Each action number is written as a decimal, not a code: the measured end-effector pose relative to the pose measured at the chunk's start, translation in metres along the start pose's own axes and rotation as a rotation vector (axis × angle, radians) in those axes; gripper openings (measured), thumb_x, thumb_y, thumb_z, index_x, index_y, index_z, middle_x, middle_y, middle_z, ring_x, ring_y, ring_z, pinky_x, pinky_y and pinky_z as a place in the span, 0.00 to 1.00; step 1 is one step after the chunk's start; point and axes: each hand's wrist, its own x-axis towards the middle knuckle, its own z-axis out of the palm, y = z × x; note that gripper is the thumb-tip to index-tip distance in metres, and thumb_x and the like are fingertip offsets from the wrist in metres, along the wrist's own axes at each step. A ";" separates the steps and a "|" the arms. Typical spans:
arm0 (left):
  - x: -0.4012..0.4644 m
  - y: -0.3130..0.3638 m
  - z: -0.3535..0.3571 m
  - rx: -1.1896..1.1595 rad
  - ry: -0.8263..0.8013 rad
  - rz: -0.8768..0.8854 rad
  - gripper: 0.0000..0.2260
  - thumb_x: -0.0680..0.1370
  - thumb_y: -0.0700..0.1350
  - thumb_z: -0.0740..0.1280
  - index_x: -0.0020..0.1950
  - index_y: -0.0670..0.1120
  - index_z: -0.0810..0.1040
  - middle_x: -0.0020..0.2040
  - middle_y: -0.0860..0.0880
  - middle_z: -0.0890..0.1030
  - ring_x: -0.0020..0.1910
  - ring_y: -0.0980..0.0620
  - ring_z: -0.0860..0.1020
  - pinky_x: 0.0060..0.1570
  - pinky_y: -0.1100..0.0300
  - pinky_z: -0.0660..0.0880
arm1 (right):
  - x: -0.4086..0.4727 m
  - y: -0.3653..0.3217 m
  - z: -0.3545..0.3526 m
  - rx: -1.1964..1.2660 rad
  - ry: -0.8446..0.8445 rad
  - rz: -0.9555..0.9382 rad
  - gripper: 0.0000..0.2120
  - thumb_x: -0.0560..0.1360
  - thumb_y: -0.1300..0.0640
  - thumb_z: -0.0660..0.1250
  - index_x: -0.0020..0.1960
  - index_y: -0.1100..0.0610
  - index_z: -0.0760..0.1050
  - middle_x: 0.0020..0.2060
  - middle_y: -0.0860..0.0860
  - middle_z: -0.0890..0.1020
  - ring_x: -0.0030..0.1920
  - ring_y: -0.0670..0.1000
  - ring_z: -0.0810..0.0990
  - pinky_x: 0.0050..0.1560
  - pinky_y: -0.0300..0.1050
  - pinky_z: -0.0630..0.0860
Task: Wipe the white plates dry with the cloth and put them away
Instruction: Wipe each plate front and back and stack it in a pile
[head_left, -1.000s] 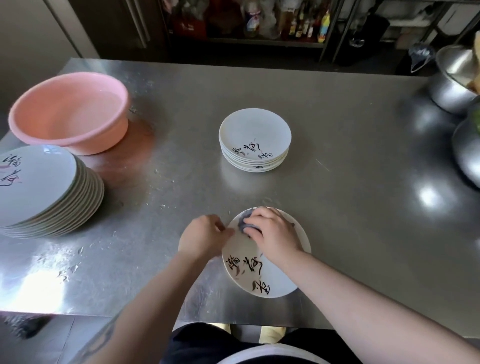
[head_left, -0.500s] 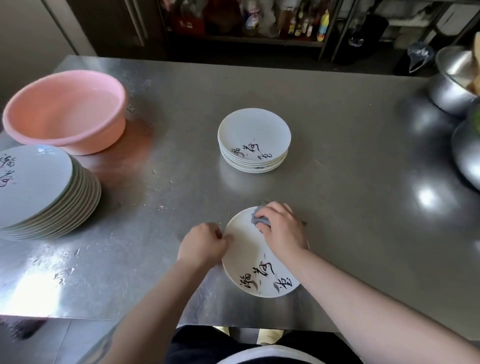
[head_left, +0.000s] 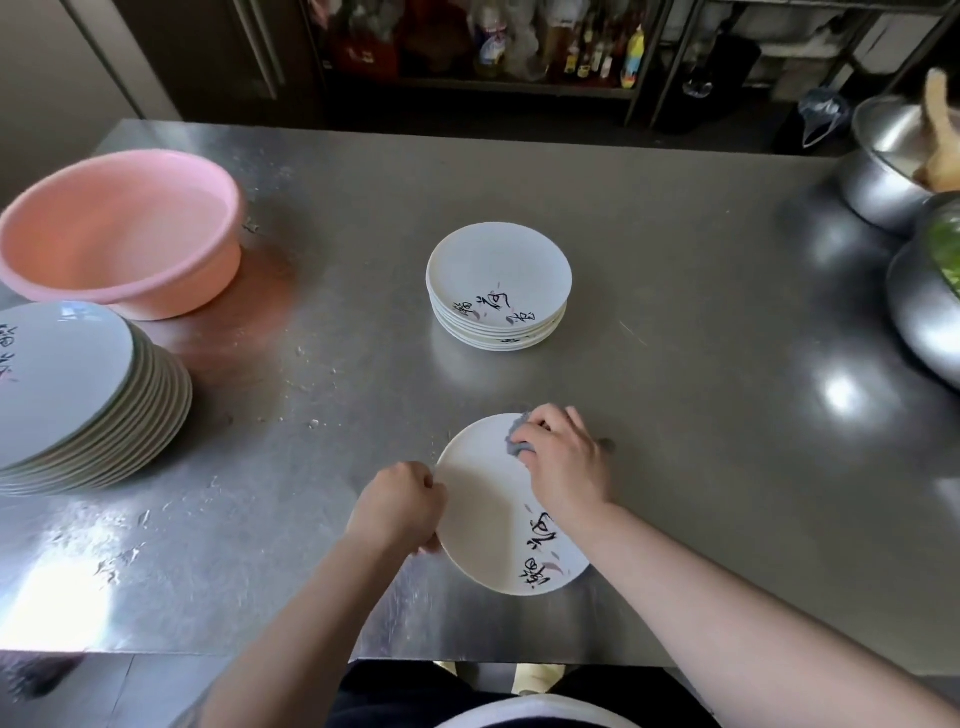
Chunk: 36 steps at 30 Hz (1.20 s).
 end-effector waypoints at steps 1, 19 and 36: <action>0.004 0.004 -0.002 0.052 0.076 0.032 0.07 0.75 0.47 0.63 0.40 0.45 0.74 0.30 0.49 0.83 0.32 0.47 0.81 0.32 0.62 0.75 | 0.000 -0.003 0.001 0.052 -0.021 -0.022 0.05 0.72 0.59 0.71 0.46 0.51 0.82 0.50 0.45 0.77 0.53 0.51 0.74 0.40 0.44 0.70; 0.021 -0.006 -0.006 -0.362 0.362 -0.139 0.07 0.73 0.41 0.66 0.35 0.44 0.74 0.36 0.41 0.81 0.35 0.38 0.81 0.37 0.50 0.80 | -0.011 0.009 -0.026 -0.062 -0.246 -0.009 0.10 0.75 0.58 0.67 0.51 0.48 0.82 0.52 0.42 0.79 0.57 0.47 0.70 0.49 0.42 0.71; -0.048 -0.031 0.022 -0.004 0.478 0.702 0.06 0.70 0.47 0.75 0.45 0.48 0.84 0.47 0.53 0.83 0.49 0.52 0.79 0.52 0.59 0.71 | -0.049 0.005 -0.033 0.629 0.036 0.240 0.16 0.66 0.64 0.76 0.40 0.42 0.82 0.41 0.40 0.83 0.45 0.39 0.81 0.49 0.38 0.75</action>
